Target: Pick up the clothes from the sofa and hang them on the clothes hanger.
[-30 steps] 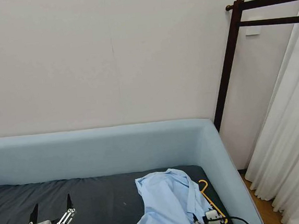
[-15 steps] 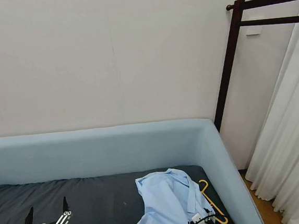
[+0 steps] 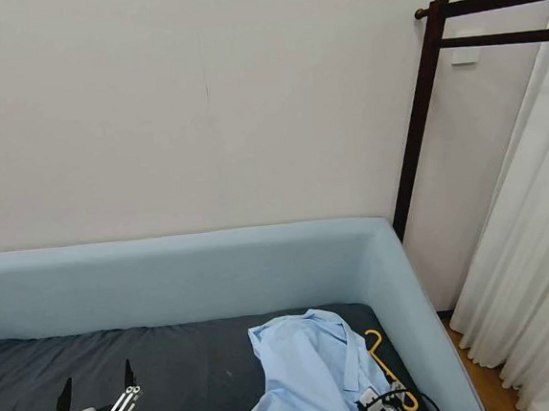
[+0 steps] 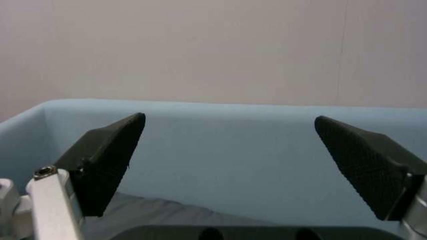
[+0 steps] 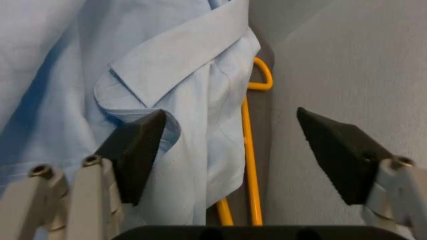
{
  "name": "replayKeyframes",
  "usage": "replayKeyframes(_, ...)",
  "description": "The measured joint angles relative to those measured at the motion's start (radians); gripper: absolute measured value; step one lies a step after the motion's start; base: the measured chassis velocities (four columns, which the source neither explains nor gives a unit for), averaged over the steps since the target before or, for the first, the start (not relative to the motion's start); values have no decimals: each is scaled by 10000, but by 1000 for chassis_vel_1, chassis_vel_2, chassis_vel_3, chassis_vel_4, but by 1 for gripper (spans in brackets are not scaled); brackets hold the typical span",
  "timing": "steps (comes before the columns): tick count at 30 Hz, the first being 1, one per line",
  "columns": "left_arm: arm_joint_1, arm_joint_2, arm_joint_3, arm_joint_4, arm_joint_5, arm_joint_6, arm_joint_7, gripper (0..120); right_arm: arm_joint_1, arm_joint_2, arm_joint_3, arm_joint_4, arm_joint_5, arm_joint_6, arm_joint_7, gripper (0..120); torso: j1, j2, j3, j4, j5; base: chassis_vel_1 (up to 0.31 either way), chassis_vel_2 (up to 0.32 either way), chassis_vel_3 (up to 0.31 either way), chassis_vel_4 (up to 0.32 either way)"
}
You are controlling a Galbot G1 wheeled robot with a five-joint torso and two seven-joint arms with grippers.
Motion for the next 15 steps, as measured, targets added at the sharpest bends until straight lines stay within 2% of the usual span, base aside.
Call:
replayKeyframes(4, -6, 30, -49, 23, -29, 1, -15, 100, -11, -40, -76, 9, -2, -27, -36, 65, 0, 0, 0, 0, 1, 0, 0, 0, 0)
replayKeyframes(5, -35, 28, -45, 63, -41, 1, -27, 100, -57, -64, -139, -11, -66, -60, -166, 53, 0, 0, -1, 0, 1, 0, 0, 0, 0)
replayKeyframes(7, -65, 13, -4, 80, -43, 1, -29, 100, -92, -81, -161, -28, -56, -123, -252, 41, 0, 0, -1, 0, 1, 0, 0, 0, 0)
replayKeyframes(8, -65, 13, -4, 80, -43, 1, -29, 100, -92, -81, -161, -28, -56, -123, -252, 41, 0, 0, -1, 0, 1, 0, 0, 0, 0)
replayKeyframes(12, -93, 6, 33, 113, -42, 2, -30, 100, -177, -198, -236, 56, 41, -303, -352, 23, 0, 0, -1, 0, 0, 0, 0, 0, 0)
replayKeyframes(14, -95, 5, 34, 115, -41, 2, -31, 100, -181, -209, -243, 59, 44, -308, -360, 22, 0, 0, -1, 0, 0, 0, 0, 0, 0)
replayKeyframes(15, -104, 5, 40, 120, -41, 3, -32, 100, -191, -249, -257, 71, 73, -333, -397, 16, 0, 0, 0, -1, 1, 0, 0, 0, 0)
